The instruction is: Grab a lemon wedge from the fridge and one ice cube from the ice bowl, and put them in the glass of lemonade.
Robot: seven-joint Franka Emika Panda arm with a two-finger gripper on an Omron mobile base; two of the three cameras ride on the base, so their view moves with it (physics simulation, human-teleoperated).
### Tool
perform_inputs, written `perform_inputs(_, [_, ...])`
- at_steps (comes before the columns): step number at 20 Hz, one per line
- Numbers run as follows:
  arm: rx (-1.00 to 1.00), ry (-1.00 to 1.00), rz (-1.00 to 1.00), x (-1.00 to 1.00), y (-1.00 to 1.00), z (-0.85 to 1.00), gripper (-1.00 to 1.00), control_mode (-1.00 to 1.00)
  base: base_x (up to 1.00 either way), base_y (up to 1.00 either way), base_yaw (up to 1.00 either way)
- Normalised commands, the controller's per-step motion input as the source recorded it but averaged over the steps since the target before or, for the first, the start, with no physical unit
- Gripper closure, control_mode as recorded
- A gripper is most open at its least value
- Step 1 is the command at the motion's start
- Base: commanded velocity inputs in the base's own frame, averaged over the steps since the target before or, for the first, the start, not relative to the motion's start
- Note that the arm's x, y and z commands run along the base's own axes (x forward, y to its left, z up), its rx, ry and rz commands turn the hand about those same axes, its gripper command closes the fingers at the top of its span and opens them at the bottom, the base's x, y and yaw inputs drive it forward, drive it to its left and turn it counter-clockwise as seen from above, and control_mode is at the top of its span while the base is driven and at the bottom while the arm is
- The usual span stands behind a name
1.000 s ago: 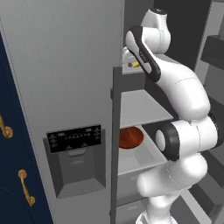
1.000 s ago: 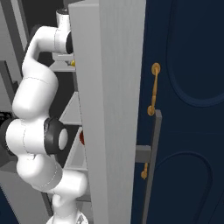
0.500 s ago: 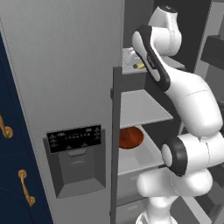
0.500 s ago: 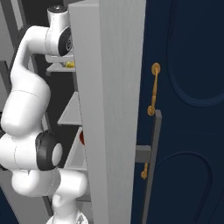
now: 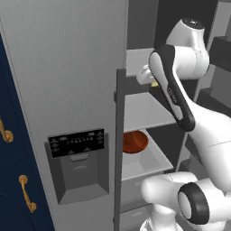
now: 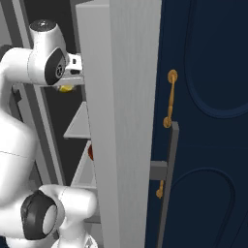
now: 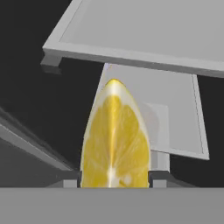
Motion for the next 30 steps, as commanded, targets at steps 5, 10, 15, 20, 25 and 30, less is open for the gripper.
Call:
perform_inputs(5, [0.00, 0.00, 0.00, -0.98, 0.00, -0.68, 1.00, -1.00, 0.00, 0.00, 0.00])
perform_inputs(10, [0.00, 0.05, 0.00, -0.57, 0.00, -0.70, 1.00, -1.00, 0.00, 0.00, 0.00])
perform_inputs(15, [0.00, 0.03, 0.00, -0.32, 0.00, -0.11, 1.00, -1.00, 0.00, 0.00, 0.00])
perform_inputs(20, [0.00, 0.00, 0.00, 0.00, 0.00, 0.00, 1.00, 1.00, -0.06, 0.00, 0.00])
perform_inputs(25, [0.00, 0.00, 0.00, 0.00, 0.00, 0.00, 1.00, 1.00, -0.98, 0.18, 0.04])
perform_inputs(30, [0.00, 0.00, 0.00, 0.00, 0.00, 0.00, 1.00, 1.00, -0.80, 0.77, 0.22])
